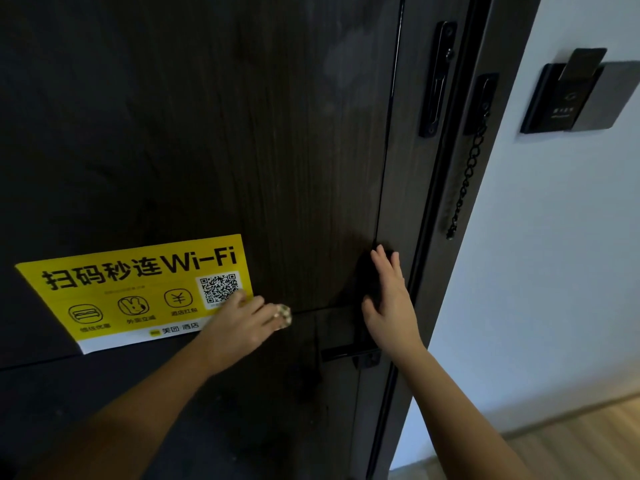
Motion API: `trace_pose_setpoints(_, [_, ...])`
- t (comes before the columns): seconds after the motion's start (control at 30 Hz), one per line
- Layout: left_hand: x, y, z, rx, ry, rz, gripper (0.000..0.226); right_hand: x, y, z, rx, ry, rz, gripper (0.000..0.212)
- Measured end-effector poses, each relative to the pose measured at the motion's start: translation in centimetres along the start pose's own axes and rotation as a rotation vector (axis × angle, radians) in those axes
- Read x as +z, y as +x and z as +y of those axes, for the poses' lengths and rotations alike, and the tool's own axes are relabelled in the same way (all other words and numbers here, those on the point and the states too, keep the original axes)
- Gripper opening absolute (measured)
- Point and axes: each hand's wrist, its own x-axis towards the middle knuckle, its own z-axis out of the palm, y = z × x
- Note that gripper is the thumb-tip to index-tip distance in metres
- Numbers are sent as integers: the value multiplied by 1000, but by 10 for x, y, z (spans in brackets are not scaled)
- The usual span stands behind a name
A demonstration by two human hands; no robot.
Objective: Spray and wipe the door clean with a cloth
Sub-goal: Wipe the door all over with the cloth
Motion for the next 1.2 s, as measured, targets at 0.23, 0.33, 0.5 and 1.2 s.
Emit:
trace_pose_setpoints(0.23, [3,95,36,149,27,175,35,-6,-3,1,22,-43,-27,83])
trace_pose_setpoints(0.33, [13,103,46,201,25,139,40,-11,-9,8,32,-25,-49,84])
trace_pose_setpoints(0.5, [28,86,45,228,12,220,31,-13,-36,14,91,54,-64,81])
trace_pose_setpoints(1.2, [20,-19,197,-1373,-1804,294,31,84,-169,55,257,740,-198,38])
